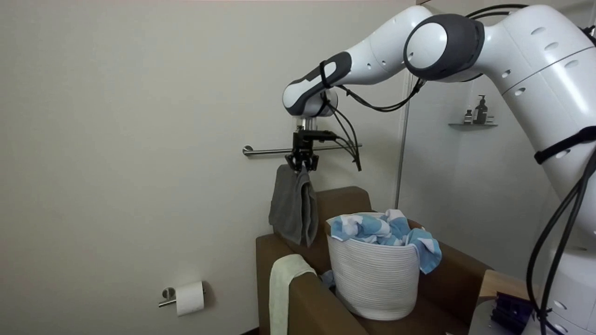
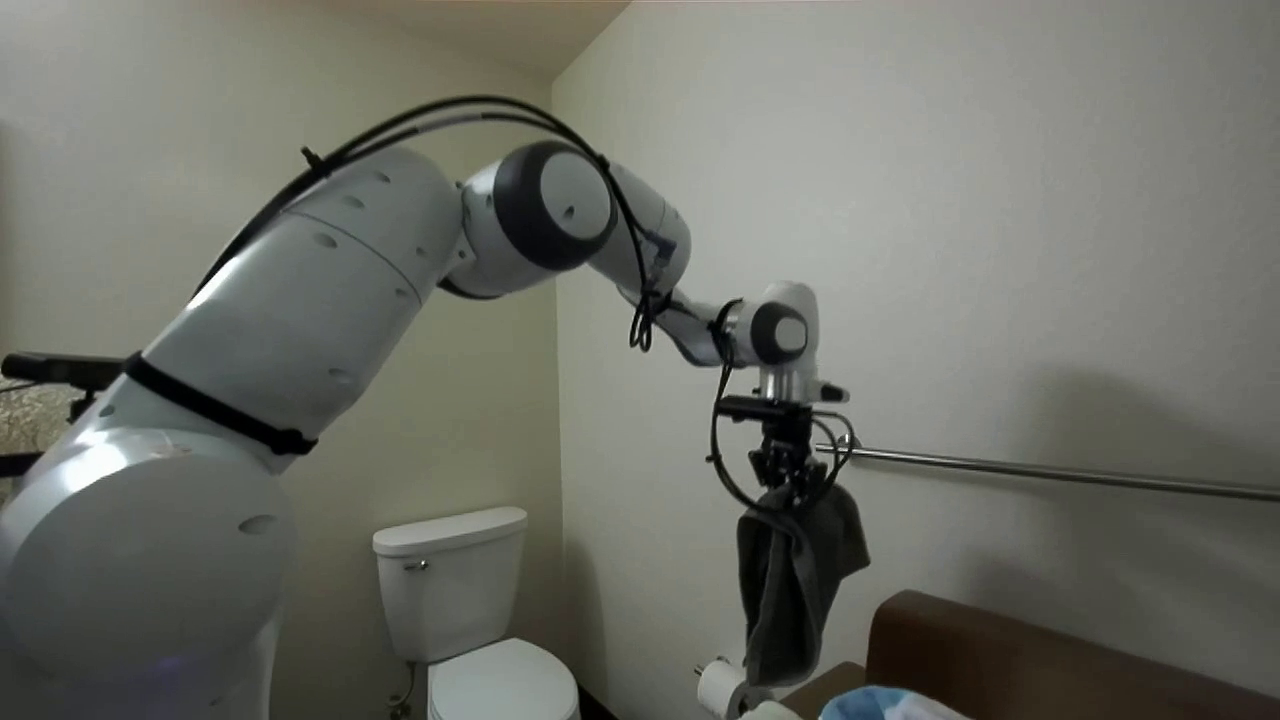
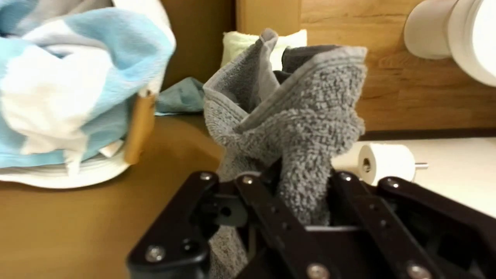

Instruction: Pick up the cloths and put them in the bag

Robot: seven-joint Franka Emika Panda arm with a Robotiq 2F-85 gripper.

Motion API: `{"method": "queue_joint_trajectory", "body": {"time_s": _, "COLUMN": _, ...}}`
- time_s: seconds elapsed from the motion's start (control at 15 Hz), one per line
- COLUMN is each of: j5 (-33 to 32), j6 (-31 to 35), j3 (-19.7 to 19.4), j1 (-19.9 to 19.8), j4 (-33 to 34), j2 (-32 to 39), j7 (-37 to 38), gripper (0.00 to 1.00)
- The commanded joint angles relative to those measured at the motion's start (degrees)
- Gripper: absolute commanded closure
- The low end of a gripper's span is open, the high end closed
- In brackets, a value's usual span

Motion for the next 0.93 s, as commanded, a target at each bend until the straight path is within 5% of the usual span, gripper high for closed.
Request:
{"method": "queue_joint_trajectory", "body": {"time_s": 0.0, "j5": -1.99, "j6": -3.94, "j3": -5.14, "j1": -3.43, "j4": -0.19, "j2": -3.71, "j7": 3.87, "gripper": 0.90}}
{"method": "queue_joint_trajectory", "body": {"time_s": 0.33, "j5": -6.78, "j6": -10.67, "j3": -11.62, "j1": -7.94, "j4": -4.23, "j2": -5.90, "j7": 5.43, "gripper": 0.90}}
{"method": "queue_joint_trajectory", "body": {"time_s": 0.67, "j5": -9.61, "j6": -16.39, "j3": -11.95, "j1": -10.97, "j4": -12.36, "j2": -3.33, "j7": 0.60, "gripper": 0.91}}
{"method": "queue_joint_trajectory", "body": {"time_s": 0.73, "j5": -9.51, "j6": -14.47, "j3": -11.78, "j1": -11.29, "j4": -13.87, "j2": -2.60, "j7": 0.25, "gripper": 0.60}}
{"method": "queue_joint_trajectory", "body": {"time_s": 0.87, "j5": -10.15, "j6": -8.01, "j3": -12.40, "j1": -10.93, "j4": -16.67, "j2": -1.36, "j7": 2.32, "gripper": 0.54}}
